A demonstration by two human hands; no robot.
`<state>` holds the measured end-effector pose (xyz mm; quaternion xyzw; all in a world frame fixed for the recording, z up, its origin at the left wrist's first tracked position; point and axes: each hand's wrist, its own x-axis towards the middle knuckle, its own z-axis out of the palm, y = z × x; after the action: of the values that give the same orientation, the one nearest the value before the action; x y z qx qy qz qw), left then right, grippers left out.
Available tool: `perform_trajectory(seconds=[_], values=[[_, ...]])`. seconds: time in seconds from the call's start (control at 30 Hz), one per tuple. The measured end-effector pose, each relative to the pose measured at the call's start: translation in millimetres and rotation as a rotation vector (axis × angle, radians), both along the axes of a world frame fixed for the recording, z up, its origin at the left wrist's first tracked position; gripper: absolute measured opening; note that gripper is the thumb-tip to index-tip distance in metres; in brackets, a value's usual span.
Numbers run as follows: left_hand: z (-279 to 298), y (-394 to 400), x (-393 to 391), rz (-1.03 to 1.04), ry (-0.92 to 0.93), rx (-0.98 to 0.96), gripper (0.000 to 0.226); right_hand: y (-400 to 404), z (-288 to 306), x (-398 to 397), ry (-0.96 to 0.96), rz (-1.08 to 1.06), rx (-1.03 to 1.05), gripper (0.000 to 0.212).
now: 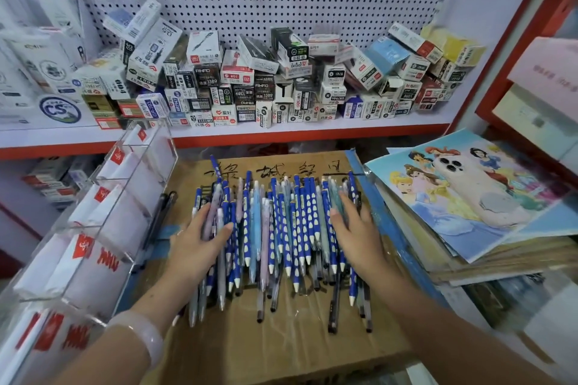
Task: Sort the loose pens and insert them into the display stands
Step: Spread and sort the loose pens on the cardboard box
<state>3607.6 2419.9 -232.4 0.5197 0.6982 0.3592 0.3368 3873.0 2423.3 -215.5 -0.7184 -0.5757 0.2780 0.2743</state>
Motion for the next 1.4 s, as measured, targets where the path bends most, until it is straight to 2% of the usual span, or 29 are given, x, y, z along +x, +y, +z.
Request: perform_trajectory(seconds=[0.27,0.83,1.07,1.2,1.33,1.4], values=[[-1,2,17,0.034,0.087,0.004,0.065,-3,8,-8,0.029,0.009,-0.038,0.044],[4,-2,36,0.028,-0.022,-0.035,0.072,6,-1,-43,0.166,-0.022,0.018,0.042],[8,-6,42,0.069,-0.05,0.003,0.063,4,3,-43,0.223,-0.021,0.048,0.042],[13,-14,46,0.042,0.009,0.084,0.065,-2,6,-39,0.29,-0.007,0.072,0.043],[18,-18,50,0.029,0.164,-0.006,0.089,-3,5,-35,0.21,0.038,0.027,0.045],[18,-18,50,0.03,0.246,-0.017,0.094,-2,4,-34,0.17,0.049,0.01,0.046]])
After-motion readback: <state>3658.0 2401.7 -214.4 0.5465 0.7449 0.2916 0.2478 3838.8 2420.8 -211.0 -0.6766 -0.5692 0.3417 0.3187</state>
